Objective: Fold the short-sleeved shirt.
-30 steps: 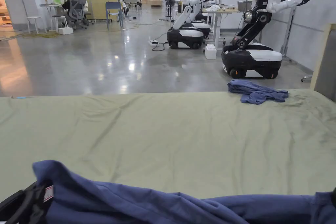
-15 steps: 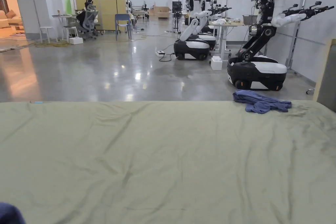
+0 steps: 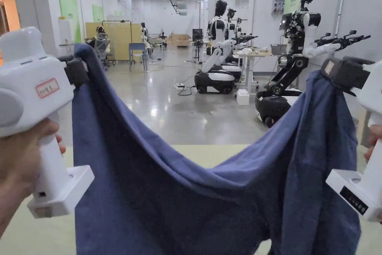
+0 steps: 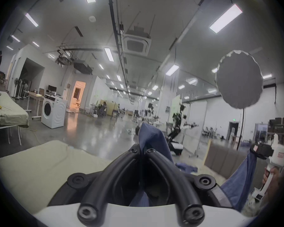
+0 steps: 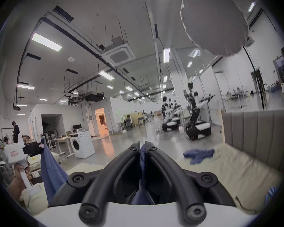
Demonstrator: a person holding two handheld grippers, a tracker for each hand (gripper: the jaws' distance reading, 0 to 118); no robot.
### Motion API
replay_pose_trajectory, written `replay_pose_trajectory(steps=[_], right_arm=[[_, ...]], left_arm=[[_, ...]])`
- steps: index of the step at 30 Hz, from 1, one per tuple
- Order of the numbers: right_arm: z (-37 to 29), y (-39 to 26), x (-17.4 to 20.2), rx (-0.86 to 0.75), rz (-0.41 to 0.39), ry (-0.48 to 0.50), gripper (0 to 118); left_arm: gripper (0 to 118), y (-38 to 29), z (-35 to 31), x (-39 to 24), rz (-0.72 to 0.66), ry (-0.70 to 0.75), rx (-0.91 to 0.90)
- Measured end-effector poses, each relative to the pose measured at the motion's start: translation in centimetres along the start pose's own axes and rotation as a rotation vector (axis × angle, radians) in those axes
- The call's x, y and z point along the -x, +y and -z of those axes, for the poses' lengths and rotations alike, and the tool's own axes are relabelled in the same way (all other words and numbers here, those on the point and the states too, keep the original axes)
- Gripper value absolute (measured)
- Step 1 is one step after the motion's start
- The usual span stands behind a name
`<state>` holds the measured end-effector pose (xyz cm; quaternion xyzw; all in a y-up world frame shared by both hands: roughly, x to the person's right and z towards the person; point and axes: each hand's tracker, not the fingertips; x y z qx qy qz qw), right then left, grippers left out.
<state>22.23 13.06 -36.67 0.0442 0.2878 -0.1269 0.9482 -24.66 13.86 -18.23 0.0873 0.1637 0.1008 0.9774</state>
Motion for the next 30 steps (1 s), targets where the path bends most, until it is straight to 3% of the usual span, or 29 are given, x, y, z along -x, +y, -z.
replay_pose_trajectory(steps=[5, 11, 14, 17, 22, 27, 30], right_arm=[[1.1, 2.4, -0.5, -0.053, -0.025, 0.005, 6], [-3.9, -2.2, -2.4, 0.038, -0.054, 0.042, 6], [-8.8, -5.9, -3.2, 0.119, -0.048, 0.051, 6], [-14.5, -10.8, -4.4, 0.254, 0.012, 0.059, 6], [-22.6, -19.3, -5.7, 0.568, 0.019, -0.028, 6], [-28.3, -24.2, -6.5, 0.735, 0.105, -0.112, 6], [-29.4, -26.1, -6.5, 0.808, 0.073, -0.149, 6]], left_arm=[[2, 2.2, -0.8, -0.6, -0.002, -0.044, -0.086], [2, -2.3, -8.0, 0.0, 0.026, -0.128, -0.024], [2, -6.6, -13.8, 0.4, 0.042, -0.134, 0.09], [2, -11.4, -19.4, 2.4, 0.0, -0.086, 0.245], [2, -19.2, -26.7, 6.2, -0.015, 0.053, 0.553], [2, -23.3, -31.1, 9.5, -0.042, 0.158, 0.766], [2, -25.9, -31.6, 10.6, 0.017, 0.185, 0.927]])
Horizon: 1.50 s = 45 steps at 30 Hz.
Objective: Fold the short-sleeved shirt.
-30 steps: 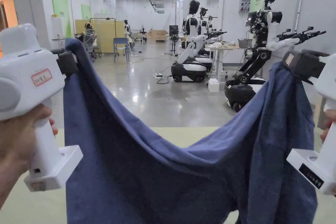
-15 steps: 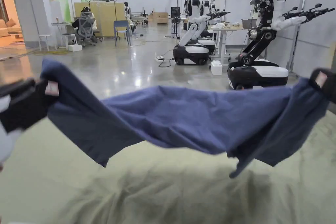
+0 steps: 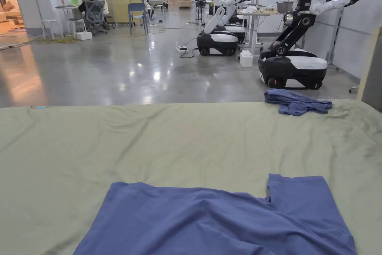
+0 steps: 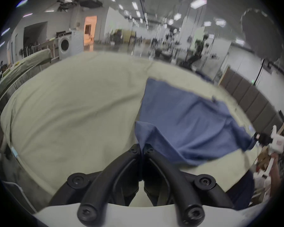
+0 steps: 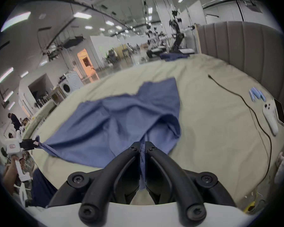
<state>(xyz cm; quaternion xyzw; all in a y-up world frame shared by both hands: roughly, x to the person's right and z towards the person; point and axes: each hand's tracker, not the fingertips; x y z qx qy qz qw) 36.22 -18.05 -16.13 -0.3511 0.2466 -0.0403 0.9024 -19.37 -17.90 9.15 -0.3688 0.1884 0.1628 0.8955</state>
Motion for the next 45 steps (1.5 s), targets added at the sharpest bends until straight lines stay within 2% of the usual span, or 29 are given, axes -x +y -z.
replay_pose_trajectory(steps=[3, 6, 7, 8, 9, 10, 11, 12, 13, 14, 18, 19, 20, 21, 22, 23, 24, 25, 27, 28, 32, 36, 40, 41, 42, 43, 44, 45], right_arm=[[1.1, -1.5, 0.4, 0.09, -0.054, -0.054, 6], [2.4, -2.7, 1.2, 0.154, -0.196, -0.142, 6], [2.6, -2.8, 1.4, 0.152, -0.213, -0.146, 6], [2.4, -2.7, 1.5, 0.134, -0.197, -0.138, 6], [1.9, -2.6, 1.4, 0.11, -0.191, -0.136, 10], [0.8, -1.9, 1.6, 0.052, -0.165, -0.151, 26], [-0.6, -1.0, 1.9, 0.001, -0.138, -0.168, 71], [-1.8, -0.4, 2.1, -0.045, -0.12, -0.161, 104], [-3.8, 0.5, 2.5, -0.147, -0.104, -0.157, 117], [-5.6, 1.2, 3.0, -0.248, -0.093, -0.136, 118], [-10.1, 4.1, 5.0, -0.503, -0.098, -0.145, 118], [-10.7, 4.6, 5.5, -0.546, -0.099, -0.139, 117], [-11.0, 4.9, 5.9, -0.571, -0.104, -0.116, 109], [-11.1, 5.1, 6.4, -0.58, -0.11, -0.091, 94], [-11.2, 5.2, 6.8, -0.583, -0.115, -0.062, 66], [-10.8, 5.0, 7.2, -0.584, -0.102, -0.07, 24], [-10.5, 4.9, 7.5, -0.584, -0.093, -0.063, 12], [-9.9, 4.8, 7.9, -0.58, -0.089, -0.056, 12], [-9.0, 4.4, 8.2, -0.565, -0.093, -0.066, 8], [-8.5, 4.4, 8.4, -0.537, -0.092, -0.063, 6], [-7.0, 4.9, 8.3, -0.528, -0.061, -0.048, 4], [-5.4, 6.2, 8.2, -0.523, -0.07, -0.047, 3], [-2.9, 7.3, 8.1, -0.509, -0.069, -0.052, 3], [-2.3, 7.5, 8.0, -0.5, -0.057, -0.045, 3], [-1.8, 7.7, 7.8, -0.492, -0.042, -0.041, 3], [-1.3, 7.8, 7.5, -0.483, -0.034, -0.04, 3], [-0.9, 8.0, 7.3, -0.478, -0.029, -0.045, 3], [-0.5, 8.0, 7.1, -0.471, -0.028, -0.055, 3]], left_arm=[[2, -1.0, 1.8, -0.6, 0.122, 0.052, 0.098], [2, -0.9, 3.4, -1.0, 0.188, 0.079, 0.134], [2, -0.8, 3.6, -1.3, 0.225, 0.092, 0.135], [2, -0.7, 3.3, -2.1, 0.254, 0.095, 0.129], [3, -0.5, 2.7, -2.2, 0.267, 0.087, 0.11], [8, -0.1, 1.7, -2.3, 0.264, 0.092, 0.075], [39, 0.5, 0.1, -2.3, 0.24, 0.102, 0.019], [82, 1.0, -1.2, -2.6, 0.21, 0.089, -0.021], [109, 1.7, -2.9, -2.7, 0.169, 0.078, -0.084], [115, 2.2, -4.8, -2.9, 0.137, 0.06, -0.174], [115, 4.1, -9.5, -4.6, 0.107, 0.023, -0.479], [115, 4.1, -10.2, -5.3, 0.108, 0.021, -0.544], [114, 4.0, -10.1, -5.9, 0.114, 0.011, -0.586], [110, 4.0, -10.2, -6.4, 0.13, -0.008, -0.602], [98, 3.9, -10.2, -7.1, 0.156, -0.014, -0.615], [63, 3.7, -9.9, -8.0, 0.193, -0.015, -0.619], [26, 3.5, -9.3, -8.3, 0.213, -0.011, -0.635], [4, 3.5, -8.6, -8.9, 0.231, -0.002, -0.654], [3, 3.6, -7.4, -9.5, 0.211, 0.008, -0.663], [0, 4.8, -6.9, -9.9, 0.203, -0.057, -0.614], [0, 11.4, -2.9, -9.7, 0.164, -0.174, -0.531], [0, 22.3, 5.1, -9.3, 0.155, -0.231, -0.283], [0, 30.4, 16.7, -10.2, 0.226, -0.13, 0.019], [0, 31.7, 19.9, -9.9, 0.22, -0.122, 0.131], [3, 32.2, 22.4, -9.5, 0.131, -0.114, 0.182], [32, 32.8, 25.0, -8.9, 0.084, -0.08, 0.238], [93, 32.7, 26.7, -8.5, 0.034, -0.06, 0.298], [107, 32.6, 28.5, -8.0, -0.005, -0.069, 0.319]])
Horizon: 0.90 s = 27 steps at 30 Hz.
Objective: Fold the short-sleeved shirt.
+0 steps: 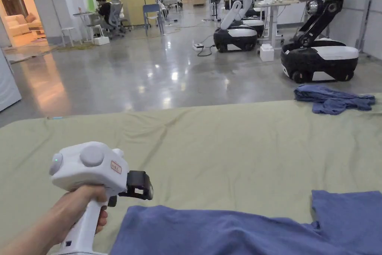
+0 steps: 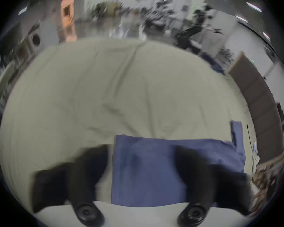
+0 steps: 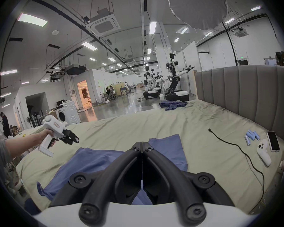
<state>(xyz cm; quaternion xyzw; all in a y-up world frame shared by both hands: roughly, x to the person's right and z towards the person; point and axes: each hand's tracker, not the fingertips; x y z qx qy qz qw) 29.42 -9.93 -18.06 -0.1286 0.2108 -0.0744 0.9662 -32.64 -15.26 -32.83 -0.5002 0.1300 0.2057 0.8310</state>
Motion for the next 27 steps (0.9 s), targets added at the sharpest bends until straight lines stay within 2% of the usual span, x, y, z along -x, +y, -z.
replay_pose_trajectory(steps=[3, 5, 7, 9, 10, 12, 13, 17, 19, 20, 21, 22, 23, 24, 27], right_arm=[[1.0, -0.2, -0.7, 0.028, 0.002, -0.011, 3], [1.8, -0.7, -1.0, 0.053, 0.005, -0.019, 3], [2.4, -1.0, -1.0, 0.077, -0.008, -0.029, 3], [2.7, -1.2, -0.9, 0.089, -0.005, -0.021, 3], [2.9, -1.3, -0.8, 0.095, -0.008, -0.019, 3], [3.4, -1.3, -0.5, 0.102, -0.023, -0.02, 3], [3.6, -1.2, -0.4, 0.105, -0.025, -0.015, 3], [5.5, 0.4, -0.4, 0.112, -0.069, 0.006, 3], [8.1, 2.0, -1.6, 0.181, -0.082, -0.018, 6], [9.8, 2.7, -2.4, 0.226, -0.068, -0.009, 40], [11.6, 3.1, -3.3, 0.291, -0.072, -0.016, 88], [14.4, 3.2, -4.4, 0.395, -0.064, -0.017, 118], [16.2, 3.2, -5.3, 0.39, -0.069, -0.011, 118], [17.8, 3.4, -5.8, 0.453, -0.06, -0.008, 118], [24.0, 2.0, -7.9, 0.63, -0.072, -0.098, 118]], left_arm=[[107, 0.0, 2.6, 1.3, -0.05, 0.01, -0.021], [105, -0.5, 4.6, 1.5, -0.034, 0.014, 0.057], [90, -1.4, 5.5, 1.2, 0.012, 0.053, 0.087], [76, -2.4, 5.2, -0.2, 0.136, 0.16, 0.017], [66, -2.8, 5.0, -0.7, 0.169, 0.143, -0.006], [19, -2.8, 5.2, -0.6, 0.199, 0.165, -0.029], [5, -3.0, 5.1, -1.0, 0.221, 0.167, -0.034], [4, -4.9, 3.3, -2.7, 0.266, 0.183, -0.107], [4, -4.5, 2.8, -1.9, 0.254, 0.155, -0.128], [4, -4.7, 1.9, -1.7, 0.229, 0.104, -0.144], [4, -4.9, 1.1, -1.6, 0.219, 0.082, -0.154], [4, -5.3, 0.1, -1.7, 0.218, 0.066, -0.186], [4, -5.8, -1.0, -2.0, 0.233, 0.058, -0.2], [4, -6.1, -1.6, -2.1, 0.244, 0.057, -0.213], [4, -7.4, -3.3, -2.3, 0.254, 0.038, -0.222]])
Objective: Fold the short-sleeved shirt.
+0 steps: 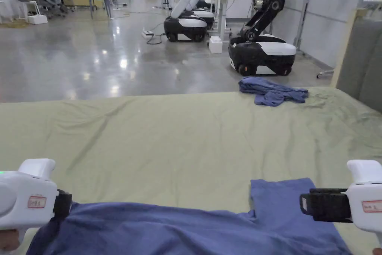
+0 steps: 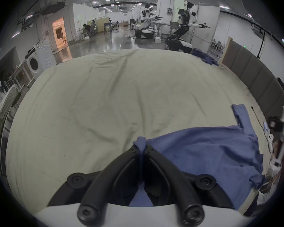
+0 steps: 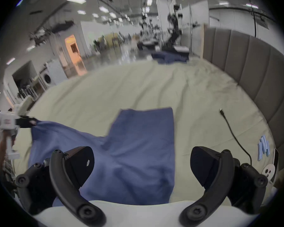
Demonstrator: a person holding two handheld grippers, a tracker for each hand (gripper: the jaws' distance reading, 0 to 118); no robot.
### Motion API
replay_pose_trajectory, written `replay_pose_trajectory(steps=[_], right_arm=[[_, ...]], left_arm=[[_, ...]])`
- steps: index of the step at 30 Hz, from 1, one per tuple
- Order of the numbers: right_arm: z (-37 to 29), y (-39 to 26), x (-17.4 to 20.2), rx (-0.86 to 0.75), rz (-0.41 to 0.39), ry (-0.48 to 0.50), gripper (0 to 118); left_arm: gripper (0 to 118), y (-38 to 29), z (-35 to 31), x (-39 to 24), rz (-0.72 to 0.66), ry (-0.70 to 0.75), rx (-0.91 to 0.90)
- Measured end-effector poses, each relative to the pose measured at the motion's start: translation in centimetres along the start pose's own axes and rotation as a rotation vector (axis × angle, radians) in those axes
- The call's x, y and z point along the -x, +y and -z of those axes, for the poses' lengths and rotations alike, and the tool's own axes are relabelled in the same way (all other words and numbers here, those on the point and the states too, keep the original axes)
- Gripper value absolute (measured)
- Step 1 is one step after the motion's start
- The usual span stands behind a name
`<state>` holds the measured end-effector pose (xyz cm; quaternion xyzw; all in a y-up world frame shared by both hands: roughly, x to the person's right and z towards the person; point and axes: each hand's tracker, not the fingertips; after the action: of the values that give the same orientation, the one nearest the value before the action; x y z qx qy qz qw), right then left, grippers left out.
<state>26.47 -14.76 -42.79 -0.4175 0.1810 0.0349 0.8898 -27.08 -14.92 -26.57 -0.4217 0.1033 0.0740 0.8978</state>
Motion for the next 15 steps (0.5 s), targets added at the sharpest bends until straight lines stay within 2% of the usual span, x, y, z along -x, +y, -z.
replay_pose_trajectory(steps=[2, 3, 4, 5, 6, 7, 8, 9, 10, 11, 13, 14, 15], right_arm=[[3.3, -0.1, -0.5, 0.14, -0.017, -0.075, 117], [4.6, -0.4, -0.7, 0.182, -0.017, -0.102, 113], [5.6, -0.8, -0.7, 0.232, -0.017, -0.118, 102], [6.9, -1.3, -1.1, 0.253, -0.021, -0.105, 75], [7.0, -1.6, -0.9, 0.228, -0.019, -0.075, 71], [6.8, -2.0, -0.3, 0.204, -0.033, -0.088, 70], [6.4, -2.0, 0.1, 0.171, -0.071, -0.109, 60], [6.2, -2.2, 0.2, 0.172, -0.071, -0.098, 42], [5.8, -2.3, 0.4, 0.162, -0.071, -0.082, 6], [5.3, -2.3, 0.6, 0.129, -0.062, -0.052, 4], [4.1, -2.7, 1.3, 0.073, -0.064, -0.121, 4], [3.2, -3.1, 1.4, 0.022, -0.064, -0.056, 4], [2.4, -3.4, 1.4, -0.012, -0.017, 0.003, 3]], left_arm=[[4, -0.6, -0.7, -0.3, 0.0, -0.013, -0.007], [4, -0.9, -0.9, -0.4, 0.009, -0.01, -0.014], [4, -1.1, -1.1, -0.6, 0.021, -0.004, -0.023], [4, -1.4, -1.3, -0.8, 0.028, -0.001, -0.029], [4, -1.7, -1.3, -1.0, 0.026, -0.014, -0.019], [4, -1.9, -1.4, -1.3, 0.036, -0.012, -0.026], [4, -2.0, -1.3, -1.5, 0.044, -0.006, -0.033], [4, -2.1, -1.4, -1.7, 0.048, -0.008, -0.038], [4, -2.3, -1.6, -1.8, 0.047, -0.012, -0.045], [4, -2.5, -1.8, -1.9, 0.033, -0.026, -0.047], [4, -3.2, -2.8, -2.2, 0.012, -0.04, -0.065], [4, -3.8, -3.5, -2.3, 0.01, -0.041, -0.081], [4, -4.2, -4.2, -2.4, 0.007, -0.035, -0.102]])
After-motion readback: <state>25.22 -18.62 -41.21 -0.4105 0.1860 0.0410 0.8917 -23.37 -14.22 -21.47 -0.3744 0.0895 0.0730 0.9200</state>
